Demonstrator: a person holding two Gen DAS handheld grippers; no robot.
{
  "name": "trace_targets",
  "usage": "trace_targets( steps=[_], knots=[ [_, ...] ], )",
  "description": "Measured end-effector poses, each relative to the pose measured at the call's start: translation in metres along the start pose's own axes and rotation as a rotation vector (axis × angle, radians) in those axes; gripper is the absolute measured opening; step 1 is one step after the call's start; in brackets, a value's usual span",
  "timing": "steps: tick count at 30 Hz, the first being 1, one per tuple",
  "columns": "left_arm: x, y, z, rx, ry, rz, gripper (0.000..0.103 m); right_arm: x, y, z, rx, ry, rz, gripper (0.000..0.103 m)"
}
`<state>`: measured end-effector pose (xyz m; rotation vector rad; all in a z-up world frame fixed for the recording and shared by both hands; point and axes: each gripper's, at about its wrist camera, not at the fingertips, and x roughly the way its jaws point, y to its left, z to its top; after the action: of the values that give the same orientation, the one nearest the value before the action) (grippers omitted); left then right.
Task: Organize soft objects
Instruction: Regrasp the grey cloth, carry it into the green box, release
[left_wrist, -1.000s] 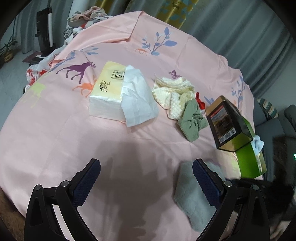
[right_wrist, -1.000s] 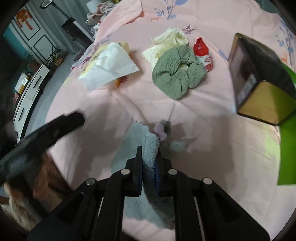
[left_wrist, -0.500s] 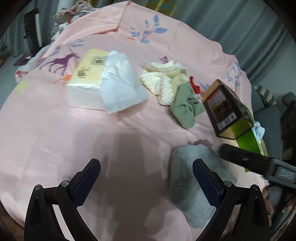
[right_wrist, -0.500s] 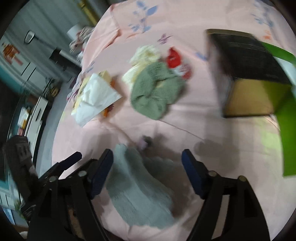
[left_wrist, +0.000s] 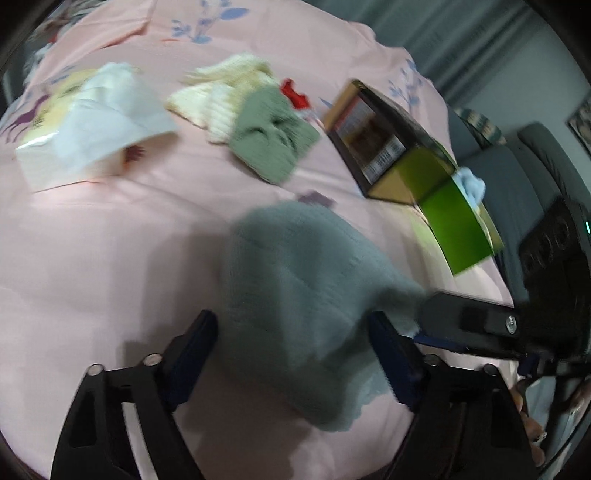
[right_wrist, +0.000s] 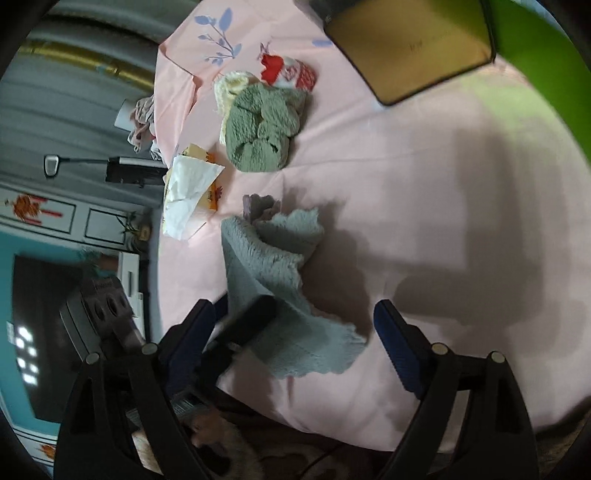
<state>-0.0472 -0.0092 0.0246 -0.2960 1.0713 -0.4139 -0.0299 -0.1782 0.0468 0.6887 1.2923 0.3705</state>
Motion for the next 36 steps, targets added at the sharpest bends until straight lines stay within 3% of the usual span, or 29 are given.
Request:
trace_targets(
  steps=[4, 7, 9, 11, 14, 18, 28, 33, 36],
  knots=[
    [0.005, -0.009, -0.003, 0.025, 0.003, -0.036, 0.069, 0.010, 0.004, 0.003, 0.003, 0.012, -0.001, 0.080],
    [0.006, -0.013, -0.005, 0.044, -0.001, -0.029, 0.058, 0.024, 0.007, 0.007, 0.008, 0.042, -0.006, 0.067],
    [0.008, -0.014, -0.005, 0.038, 0.015, -0.072, 0.049, 0.033, 0.008, 0.010, 0.002, 0.059, -0.009, 0.056],
    [0.010, -0.018, -0.004, 0.034, 0.022, -0.115, 0.039, 0.036, 0.011, 0.013, -0.013, 0.052, -0.017, 0.051],
    [0.007, -0.022, -0.001, 0.033, 0.007, -0.119, 0.033, 0.031, 0.012, 0.015, -0.035, 0.028, -0.034, 0.042],
    [-0.005, -0.038, 0.011, 0.062, -0.029, -0.140, 0.032, 0.013, 0.016, 0.022, -0.062, -0.017, -0.001, 0.037],
    [-0.030, -0.117, 0.064, 0.203, -0.180, -0.168, 0.031, -0.082, 0.025, 0.058, -0.148, -0.248, 0.031, 0.037],
    [-0.025, -0.166, 0.091, 0.261, -0.216, -0.188, 0.031, -0.126, 0.009, 0.087, -0.149, -0.324, 0.052, 0.037],
    [-0.007, -0.194, 0.107, 0.281, -0.203, -0.224, 0.031, -0.147, -0.005, 0.100, -0.148, -0.374, 0.016, 0.037]
  ],
)
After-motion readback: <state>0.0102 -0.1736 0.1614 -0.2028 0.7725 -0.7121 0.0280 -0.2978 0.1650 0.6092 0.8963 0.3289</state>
